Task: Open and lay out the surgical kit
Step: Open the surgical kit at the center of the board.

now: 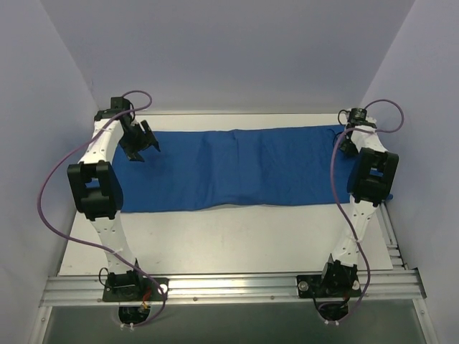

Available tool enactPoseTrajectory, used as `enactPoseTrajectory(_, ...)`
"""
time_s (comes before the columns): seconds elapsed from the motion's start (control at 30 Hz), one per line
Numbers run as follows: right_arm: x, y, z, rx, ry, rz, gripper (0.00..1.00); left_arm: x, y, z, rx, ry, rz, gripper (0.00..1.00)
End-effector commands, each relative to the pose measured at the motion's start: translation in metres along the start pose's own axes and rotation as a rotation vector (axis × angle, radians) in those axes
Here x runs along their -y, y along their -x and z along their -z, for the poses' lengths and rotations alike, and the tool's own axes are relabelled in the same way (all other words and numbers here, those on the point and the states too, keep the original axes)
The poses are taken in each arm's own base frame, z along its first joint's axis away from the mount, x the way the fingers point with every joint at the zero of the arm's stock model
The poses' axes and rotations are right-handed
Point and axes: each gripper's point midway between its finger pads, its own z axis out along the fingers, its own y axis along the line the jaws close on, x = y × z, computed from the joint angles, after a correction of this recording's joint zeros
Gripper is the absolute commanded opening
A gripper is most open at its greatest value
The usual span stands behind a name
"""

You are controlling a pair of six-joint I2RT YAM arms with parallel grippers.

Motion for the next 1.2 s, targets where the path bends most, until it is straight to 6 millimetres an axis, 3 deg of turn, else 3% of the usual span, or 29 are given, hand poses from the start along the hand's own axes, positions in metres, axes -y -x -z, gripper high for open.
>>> enactPoseTrajectory(0.0,0.022,0.017,0.030,0.039,-0.067,-0.003,0.11,0.001,0.012,0.007,0.033,0.004,-0.015,0.79)
enactPoseTrajectory(0.1,0.022,0.029,0.042,0.059,-0.065,-0.033,0.09,-0.003,0.016,0.006,0.042,0.020,-0.012,0.81)
enactPoseTrajectory(0.2,0.017,0.029,0.058,0.016,-0.037,-0.076,0.01,-0.015,0.032,0.003,0.072,0.056,0.006,0.82)
enactPoseTrajectory(0.33,-0.005,-0.001,0.087,-0.118,0.087,-0.160,0.00,-0.036,0.061,-0.005,0.108,0.085,0.075,0.83)
enactPoseTrajectory(0.37,-0.014,-0.002,0.108,-0.115,0.154,-0.173,0.00,-0.046,0.067,-0.011,0.109,0.093,0.101,0.83)
enactPoseTrajectory(0.4,-0.014,-0.024,0.107,-0.161,0.158,-0.169,0.00,-0.049,0.073,-0.013,0.124,0.102,0.113,0.83)
enactPoseTrajectory(0.43,-0.021,-0.029,0.115,-0.169,0.197,-0.177,0.00,-0.049,0.083,-0.013,0.153,0.109,0.116,0.83)
enactPoseTrajectory(0.47,-0.028,-0.033,0.132,-0.168,0.242,-0.167,0.00,-0.052,0.091,-0.012,0.176,0.120,0.118,0.83)
enactPoseTrajectory(0.5,-0.029,-0.053,0.132,-0.210,0.250,-0.150,0.00,-0.054,0.100,-0.010,0.207,0.139,0.119,0.83)
enactPoseTrajectory(0.57,-0.042,-0.071,0.150,-0.234,0.311,-0.098,0.00,-0.061,0.121,-0.005,0.282,0.178,0.129,0.83)
enactPoseTrajectory(0.63,-0.044,-0.093,0.156,-0.265,0.331,-0.063,0.00,-0.066,0.147,0.005,0.375,0.196,0.143,0.83)
enactPoseTrajectory(0.8,-0.074,-0.118,0.189,-0.261,0.462,0.005,0.00,-0.077,0.204,0.012,0.582,0.280,0.069,0.81)
enactPoseTrajectory(0.9,-0.078,-0.129,0.191,-0.286,0.486,0.019,0.00,-0.088,0.228,0.010,0.669,0.353,-0.004,0.79)
enactPoseTrajectory(0.97,-0.077,-0.131,0.191,-0.294,0.489,0.027,0.00,-0.101,0.234,-0.001,0.678,0.415,-0.026,0.77)
enactPoseTrajectory(1.1,-0.075,-0.130,0.193,-0.287,0.492,0.059,0.00,-0.109,0.252,-0.014,0.700,0.423,-0.088,0.77)
enactPoseTrajectory(1.17,-0.074,-0.127,0.197,-0.272,0.501,0.065,0.00,-0.117,0.257,-0.025,0.698,0.402,-0.088,0.71)
